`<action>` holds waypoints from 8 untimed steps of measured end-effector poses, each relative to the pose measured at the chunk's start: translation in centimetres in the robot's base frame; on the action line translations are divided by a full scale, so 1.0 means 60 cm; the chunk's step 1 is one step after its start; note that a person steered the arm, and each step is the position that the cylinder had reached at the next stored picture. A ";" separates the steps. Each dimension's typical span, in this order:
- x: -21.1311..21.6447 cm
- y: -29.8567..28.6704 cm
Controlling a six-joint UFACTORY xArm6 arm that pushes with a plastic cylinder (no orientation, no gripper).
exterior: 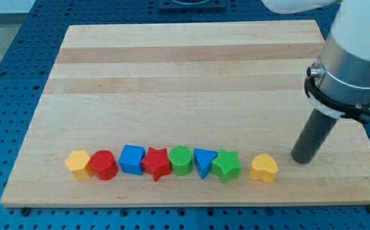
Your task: Point your arm at bottom center
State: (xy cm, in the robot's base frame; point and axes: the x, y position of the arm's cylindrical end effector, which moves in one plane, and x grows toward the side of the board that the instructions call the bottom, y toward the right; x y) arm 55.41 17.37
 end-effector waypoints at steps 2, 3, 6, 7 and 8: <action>-0.005 0.005; 0.027 0.072; 0.106 -0.027; 0.106 -0.069; 0.106 -0.123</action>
State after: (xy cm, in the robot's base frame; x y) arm 61.77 10.00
